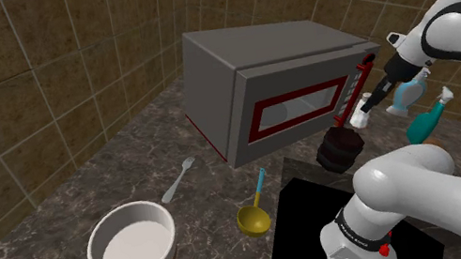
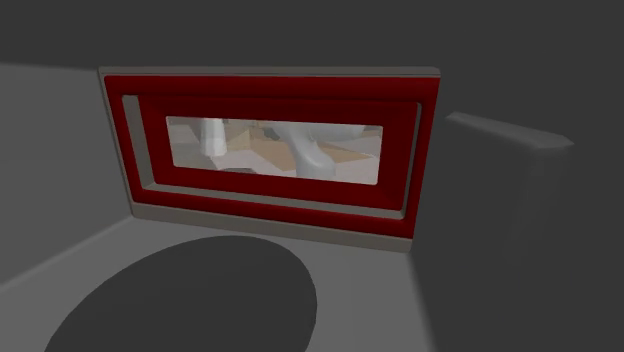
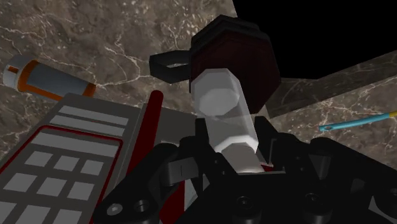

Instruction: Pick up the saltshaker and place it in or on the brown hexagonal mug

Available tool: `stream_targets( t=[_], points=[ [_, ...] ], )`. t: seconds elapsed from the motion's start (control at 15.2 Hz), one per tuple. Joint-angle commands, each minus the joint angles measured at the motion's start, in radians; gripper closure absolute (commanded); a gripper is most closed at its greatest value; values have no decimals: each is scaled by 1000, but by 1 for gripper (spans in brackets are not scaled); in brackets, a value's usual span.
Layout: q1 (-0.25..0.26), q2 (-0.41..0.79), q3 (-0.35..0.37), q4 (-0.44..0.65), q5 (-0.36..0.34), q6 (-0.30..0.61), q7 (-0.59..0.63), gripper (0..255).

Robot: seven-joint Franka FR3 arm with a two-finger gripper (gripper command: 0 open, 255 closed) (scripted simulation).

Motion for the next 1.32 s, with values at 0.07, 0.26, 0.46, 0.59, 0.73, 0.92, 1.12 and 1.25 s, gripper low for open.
stream_targets(
  t=[0.07, 0.26, 0.46, 0.59, 0.73, 0.92, 1.12, 1.25],
  points=[
    [-12, -11, -20, -43, -19, 31, -4, 255],
    [-26, -20, -40, -84, -39, 61, -7, 255],
    [-40, -27, -62, -124, -60, 93, -11, 255],
    [-45, -28, -69, -136, -67, 103, -13, 255],
    [-45, -28, -69, -136, -66, 103, -13, 255],
    [-45, -28, -69, -136, -66, 103, -13, 255],
    [-45, -28, -68, -137, -66, 103, -13, 0],
    [-47, -30, -69, -138, -67, 103, -14, 0]
  ],
)
